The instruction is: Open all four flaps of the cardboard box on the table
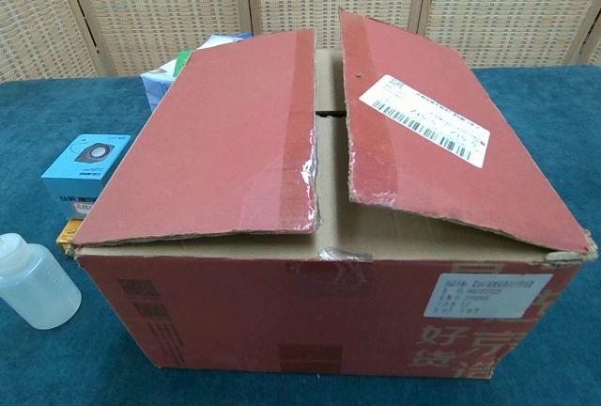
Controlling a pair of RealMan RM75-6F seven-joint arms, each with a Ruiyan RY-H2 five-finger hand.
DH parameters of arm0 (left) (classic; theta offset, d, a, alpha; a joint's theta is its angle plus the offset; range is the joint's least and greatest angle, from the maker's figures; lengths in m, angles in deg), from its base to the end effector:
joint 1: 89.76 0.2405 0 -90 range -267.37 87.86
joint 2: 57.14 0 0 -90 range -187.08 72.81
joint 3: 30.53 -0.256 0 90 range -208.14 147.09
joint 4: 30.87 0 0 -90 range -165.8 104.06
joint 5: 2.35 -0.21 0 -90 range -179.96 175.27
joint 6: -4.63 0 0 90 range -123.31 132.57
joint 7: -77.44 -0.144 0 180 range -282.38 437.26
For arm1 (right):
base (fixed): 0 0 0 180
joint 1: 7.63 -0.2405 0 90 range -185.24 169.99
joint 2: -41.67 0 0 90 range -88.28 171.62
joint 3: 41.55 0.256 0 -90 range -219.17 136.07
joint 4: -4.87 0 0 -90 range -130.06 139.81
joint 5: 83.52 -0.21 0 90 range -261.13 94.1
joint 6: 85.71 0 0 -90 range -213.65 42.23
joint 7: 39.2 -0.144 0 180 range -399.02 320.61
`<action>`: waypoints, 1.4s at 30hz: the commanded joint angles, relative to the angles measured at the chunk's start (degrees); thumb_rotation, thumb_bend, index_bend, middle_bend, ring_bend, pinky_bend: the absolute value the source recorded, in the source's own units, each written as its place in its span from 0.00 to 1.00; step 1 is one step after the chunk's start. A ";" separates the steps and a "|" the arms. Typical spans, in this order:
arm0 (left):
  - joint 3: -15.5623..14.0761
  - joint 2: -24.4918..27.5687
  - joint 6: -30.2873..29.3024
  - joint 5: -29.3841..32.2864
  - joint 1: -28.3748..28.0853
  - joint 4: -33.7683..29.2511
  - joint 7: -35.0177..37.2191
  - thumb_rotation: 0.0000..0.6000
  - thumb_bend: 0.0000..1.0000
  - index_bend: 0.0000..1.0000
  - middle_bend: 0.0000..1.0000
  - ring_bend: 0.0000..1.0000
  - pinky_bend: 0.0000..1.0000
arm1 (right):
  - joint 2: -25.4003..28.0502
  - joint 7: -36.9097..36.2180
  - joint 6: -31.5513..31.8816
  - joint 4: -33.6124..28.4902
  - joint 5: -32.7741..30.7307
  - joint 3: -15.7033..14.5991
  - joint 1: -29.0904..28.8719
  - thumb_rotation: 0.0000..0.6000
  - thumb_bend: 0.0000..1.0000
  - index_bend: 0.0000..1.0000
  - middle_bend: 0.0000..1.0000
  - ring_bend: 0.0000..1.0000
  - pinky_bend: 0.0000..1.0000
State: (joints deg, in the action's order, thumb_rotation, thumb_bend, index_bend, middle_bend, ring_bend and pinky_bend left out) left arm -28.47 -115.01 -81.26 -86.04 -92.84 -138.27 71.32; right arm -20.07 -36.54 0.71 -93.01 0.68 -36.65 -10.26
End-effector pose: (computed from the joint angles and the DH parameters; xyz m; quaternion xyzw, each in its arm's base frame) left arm -0.2768 0.1655 0.1720 -0.5738 -0.4199 -0.3854 0.5881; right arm -0.3015 -0.1752 0.1729 0.5668 -0.3911 0.3936 0.6090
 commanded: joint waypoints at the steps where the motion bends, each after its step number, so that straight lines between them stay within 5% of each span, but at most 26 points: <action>1: 0.08 0.01 -0.07 0.13 0.00 0.21 -0.38 1.00 0.47 0.14 0.00 0.00 0.00 | 0.18 -0.50 -0.20 -0.11 0.11 0.14 -0.23 1.00 0.63 0.10 0.05 0.00 0.05; 5: 0.24 -0.24 -0.11 0.15 -0.18 0.27 -1.68 1.00 0.47 0.14 0.00 0.00 0.00 | 0.72 -2.38 -0.31 -0.27 1.12 0.49 -0.83 1.00 0.73 0.10 0.05 0.00 0.05; 10: 0.24 0.16 0.97 0.00 -0.90 -0.65 -2.90 1.00 0.47 0.14 0.00 0.00 0.00 | 2.02 -6.61 -0.75 -0.24 4.20 1.71 -3.08 1.00 1.00 0.10 0.06 0.00 0.05; 29: 1.29 0.51 5.25 1.25 -4.33 -2.44 -7.39 1.00 0.47 0.14 0.00 0.00 0.00 | 8.70 -24.16 -11.36 -6.55 15.66 4.31 -17.28 1.00 1.00 0.16 0.15 0.00 0.05; 42: 1.85 0.07 7.45 3.43 -6.20 -2.90 -9.47 1.00 0.47 0.14 0.00 0.00 0.00 | 7.63 -25.57 -22.09 -11.49 18.68 5.76 -29.13 1.00 1.00 0.22 0.20 0.00 0.05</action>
State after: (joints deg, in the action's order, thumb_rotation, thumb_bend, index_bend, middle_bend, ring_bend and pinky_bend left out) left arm -26.62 -114.93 -73.83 -82.63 -99.01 -141.16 61.88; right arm -11.99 -62.32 -20.33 -103.84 19.17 -31.06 -38.35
